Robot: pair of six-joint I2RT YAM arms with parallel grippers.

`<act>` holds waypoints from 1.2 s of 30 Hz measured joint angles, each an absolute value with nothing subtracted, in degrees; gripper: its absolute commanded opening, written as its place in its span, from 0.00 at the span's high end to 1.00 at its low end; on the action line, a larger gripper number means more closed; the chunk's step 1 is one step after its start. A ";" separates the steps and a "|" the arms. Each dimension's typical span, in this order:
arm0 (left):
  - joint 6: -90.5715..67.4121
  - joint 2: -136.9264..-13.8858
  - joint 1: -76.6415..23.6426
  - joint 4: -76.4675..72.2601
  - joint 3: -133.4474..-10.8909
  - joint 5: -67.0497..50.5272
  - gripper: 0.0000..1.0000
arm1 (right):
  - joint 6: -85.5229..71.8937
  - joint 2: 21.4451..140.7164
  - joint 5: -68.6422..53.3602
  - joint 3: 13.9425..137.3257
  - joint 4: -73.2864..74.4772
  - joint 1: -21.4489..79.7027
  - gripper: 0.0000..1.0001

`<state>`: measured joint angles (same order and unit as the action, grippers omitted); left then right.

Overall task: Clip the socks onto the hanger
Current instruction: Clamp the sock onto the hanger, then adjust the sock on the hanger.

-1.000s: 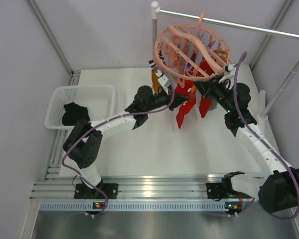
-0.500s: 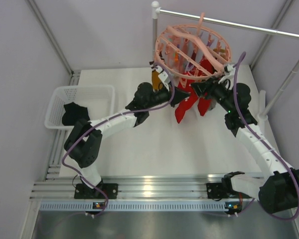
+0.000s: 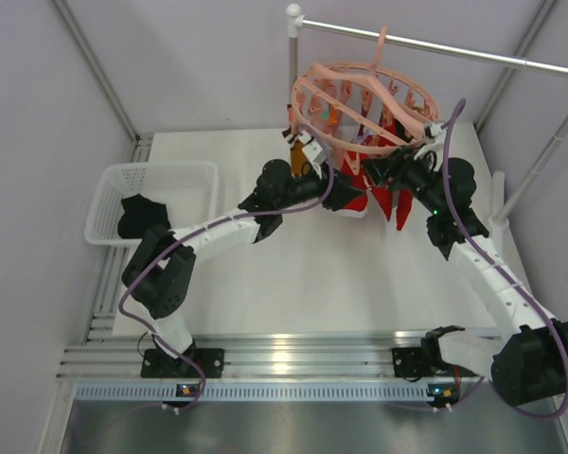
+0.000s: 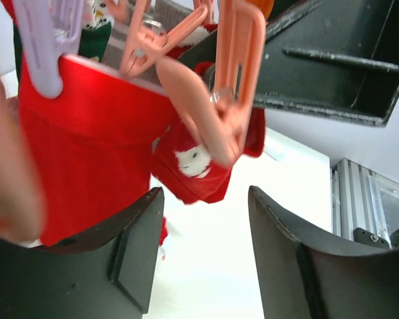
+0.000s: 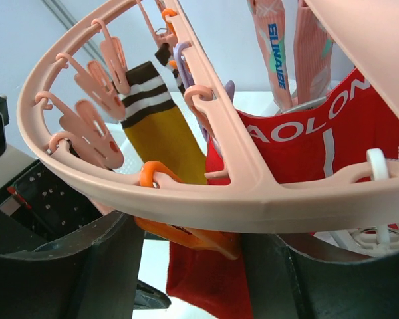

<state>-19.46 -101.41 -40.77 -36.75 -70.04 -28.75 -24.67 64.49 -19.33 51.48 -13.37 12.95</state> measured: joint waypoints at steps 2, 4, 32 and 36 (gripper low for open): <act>-19.16 -100.44 -40.40 -36.38 -68.73 -28.88 0.40 | -24.64 64.47 -19.35 51.48 -13.06 12.88 0.44; -19.14 -99.66 -39.64 -36.32 -67.99 -28.88 0.39 | -24.62 64.47 -19.35 51.48 -12.64 12.82 0.44; -20.69 -106.65 -37.15 -54.24 -74.02 -39.00 0.50 | -23.77 64.03 -29.15 53.71 -9.74 5.41 0.46; -21.12 -106.65 -37.95 -55.96 -74.15 -39.48 0.51 | -23.79 62.94 -29.98 53.71 -8.99 5.17 0.48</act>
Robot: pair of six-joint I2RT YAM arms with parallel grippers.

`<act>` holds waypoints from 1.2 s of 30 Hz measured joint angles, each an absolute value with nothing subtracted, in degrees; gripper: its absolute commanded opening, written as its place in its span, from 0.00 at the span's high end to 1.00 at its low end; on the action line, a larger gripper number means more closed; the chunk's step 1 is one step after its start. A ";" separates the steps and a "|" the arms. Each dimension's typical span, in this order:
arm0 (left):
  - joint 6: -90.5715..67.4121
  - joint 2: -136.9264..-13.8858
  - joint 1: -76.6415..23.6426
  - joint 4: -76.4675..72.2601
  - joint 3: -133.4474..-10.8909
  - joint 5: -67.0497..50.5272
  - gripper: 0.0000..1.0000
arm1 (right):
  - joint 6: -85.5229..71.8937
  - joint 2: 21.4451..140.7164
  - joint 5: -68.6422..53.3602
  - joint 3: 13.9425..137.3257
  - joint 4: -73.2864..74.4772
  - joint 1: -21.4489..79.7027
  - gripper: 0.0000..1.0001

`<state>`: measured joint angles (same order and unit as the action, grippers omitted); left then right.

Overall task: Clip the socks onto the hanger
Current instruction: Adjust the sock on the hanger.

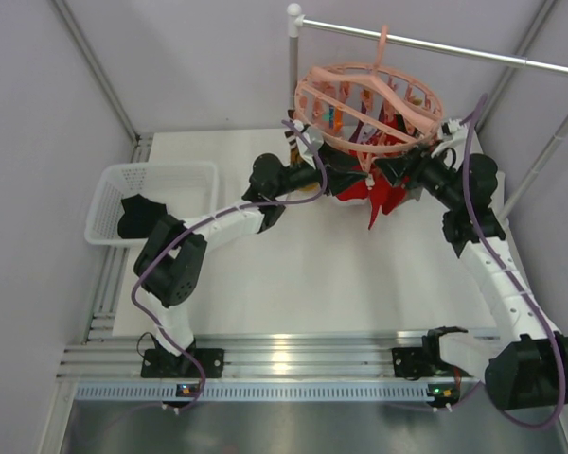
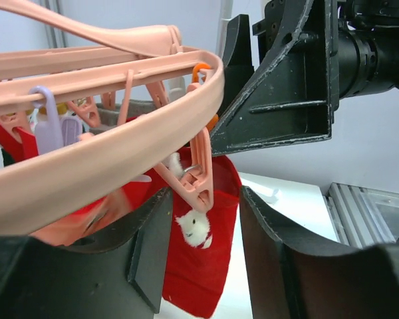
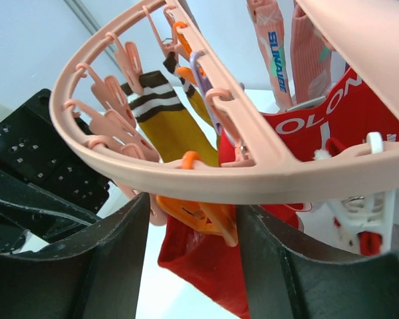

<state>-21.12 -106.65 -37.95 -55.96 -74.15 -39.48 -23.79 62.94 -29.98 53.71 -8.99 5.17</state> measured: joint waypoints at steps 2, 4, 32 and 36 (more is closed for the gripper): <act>-21.30 -106.67 -38.35 -56.64 -74.15 -39.48 0.50 | -23.77 61.91 -30.15 53.71 -8.58 5.08 0.49; -21.39 -106.72 -38.72 -57.04 -74.15 -39.42 0.47 | -23.70 60.66 -30.22 53.71 -8.19 5.08 0.49; -20.45 -109.75 -40.60 -57.76 -73.71 -31.75 1.00 | -23.24 55.64 -32.23 53.71 -4.32 4.80 0.68; -18.63 -108.42 -40.91 -55.83 -72.73 -30.59 0.87 | -23.16 55.59 -29.91 53.74 -4.29 7.18 0.64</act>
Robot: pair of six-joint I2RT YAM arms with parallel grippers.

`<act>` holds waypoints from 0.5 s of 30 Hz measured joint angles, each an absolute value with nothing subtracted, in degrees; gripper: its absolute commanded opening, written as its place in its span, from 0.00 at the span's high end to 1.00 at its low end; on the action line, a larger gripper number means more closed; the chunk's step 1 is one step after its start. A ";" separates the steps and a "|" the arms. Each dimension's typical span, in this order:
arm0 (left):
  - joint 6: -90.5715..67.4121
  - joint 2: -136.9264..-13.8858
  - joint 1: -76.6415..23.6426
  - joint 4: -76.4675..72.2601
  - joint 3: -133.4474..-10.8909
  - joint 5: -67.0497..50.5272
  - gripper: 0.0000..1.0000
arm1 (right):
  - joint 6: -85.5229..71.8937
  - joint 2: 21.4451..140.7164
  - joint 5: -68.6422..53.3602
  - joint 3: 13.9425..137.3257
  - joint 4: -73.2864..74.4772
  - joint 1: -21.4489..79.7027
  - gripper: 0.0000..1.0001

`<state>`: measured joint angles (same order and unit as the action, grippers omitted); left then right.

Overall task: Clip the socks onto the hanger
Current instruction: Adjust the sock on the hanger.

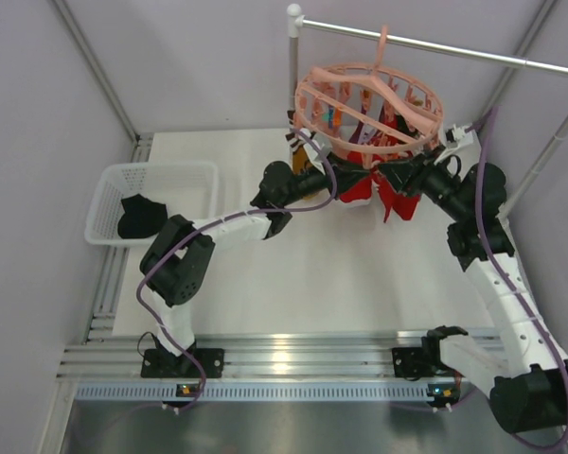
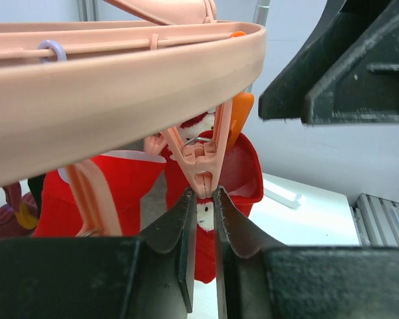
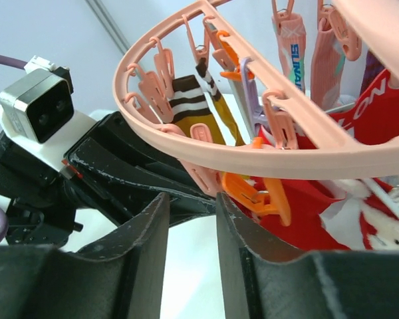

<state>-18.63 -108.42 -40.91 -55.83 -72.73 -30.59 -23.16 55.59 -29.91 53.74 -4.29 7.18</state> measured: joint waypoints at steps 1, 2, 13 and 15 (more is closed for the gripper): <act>-18.15 -108.18 -41.06 -55.42 -72.69 -30.33 0.85 | -23.07 55.55 -28.18 53.74 -4.23 7.97 0.63; -17.80 -107.92 -41.23 -55.16 -72.69 -30.02 0.81 | -22.87 55.53 -26.85 53.74 -4.12 9.78 0.62; -14.92 -107.55 -42.65 -52.97 -72.69 -28.84 0.75 | -20.34 55.29 -6.39 53.74 -3.40 20.56 0.55; -14.74 -107.46 -42.78 -52.58 -72.69 -28.84 0.75 | -20.23 55.35 -3.49 53.74 -3.46 20.91 0.56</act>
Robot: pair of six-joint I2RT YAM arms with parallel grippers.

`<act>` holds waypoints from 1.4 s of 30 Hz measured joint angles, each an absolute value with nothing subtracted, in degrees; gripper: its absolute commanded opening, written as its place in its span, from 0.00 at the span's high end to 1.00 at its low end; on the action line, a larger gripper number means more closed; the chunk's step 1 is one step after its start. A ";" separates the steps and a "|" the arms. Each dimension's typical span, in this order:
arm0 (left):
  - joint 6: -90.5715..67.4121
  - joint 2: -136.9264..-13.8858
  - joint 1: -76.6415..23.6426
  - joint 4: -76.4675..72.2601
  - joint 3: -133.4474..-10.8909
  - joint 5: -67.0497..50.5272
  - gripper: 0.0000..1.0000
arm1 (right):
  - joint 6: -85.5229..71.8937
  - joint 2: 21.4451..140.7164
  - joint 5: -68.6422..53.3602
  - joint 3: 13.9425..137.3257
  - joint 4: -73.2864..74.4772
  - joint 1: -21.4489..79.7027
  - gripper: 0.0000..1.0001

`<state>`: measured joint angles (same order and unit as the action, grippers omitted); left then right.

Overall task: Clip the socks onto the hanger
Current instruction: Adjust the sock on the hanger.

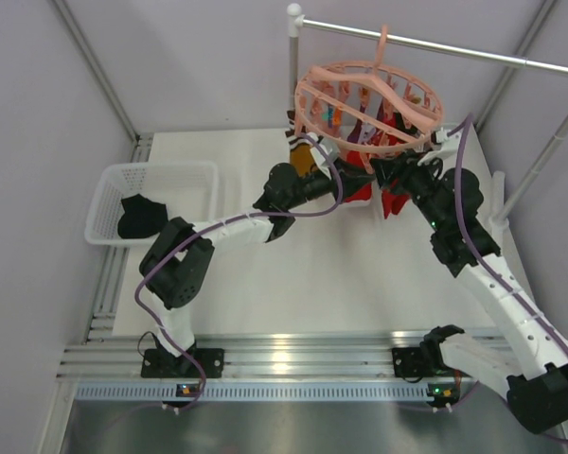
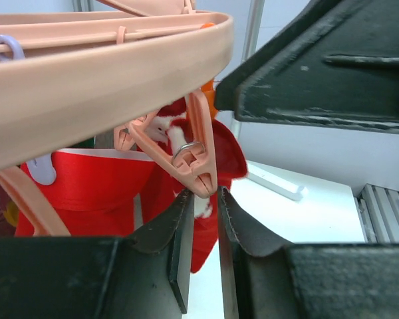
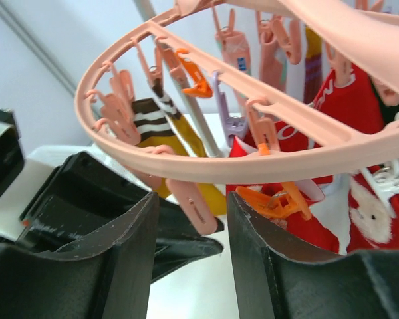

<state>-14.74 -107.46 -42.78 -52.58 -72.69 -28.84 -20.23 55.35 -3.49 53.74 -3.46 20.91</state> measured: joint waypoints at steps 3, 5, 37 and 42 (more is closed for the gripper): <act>-14.39 -107.28 -43.00 -52.14 -72.69 -28.80 0.74 | -20.16 56.34 -0.73 53.82 -4.21 20.97 0.57; -13.91 -107.20 -43.16 -51.90 -72.66 -28.53 0.74 | -20.21 57.25 0.05 53.82 -4.54 21.04 0.57; -7.81 -104.09 -44.07 -49.04 -71.02 -21.52 0.33 | -18.11 58.39 -1.89 53.82 -7.33 21.65 0.72; -7.09 -104.09 -43.86 -49.04 -71.35 -20.51 0.32 | -18.11 58.39 -2.57 53.82 -7.44 21.65 0.71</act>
<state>-7.09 -104.09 -43.86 -49.04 -71.35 -20.51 -18.11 58.39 -2.57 53.82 -7.44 21.65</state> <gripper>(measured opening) 0.676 0.281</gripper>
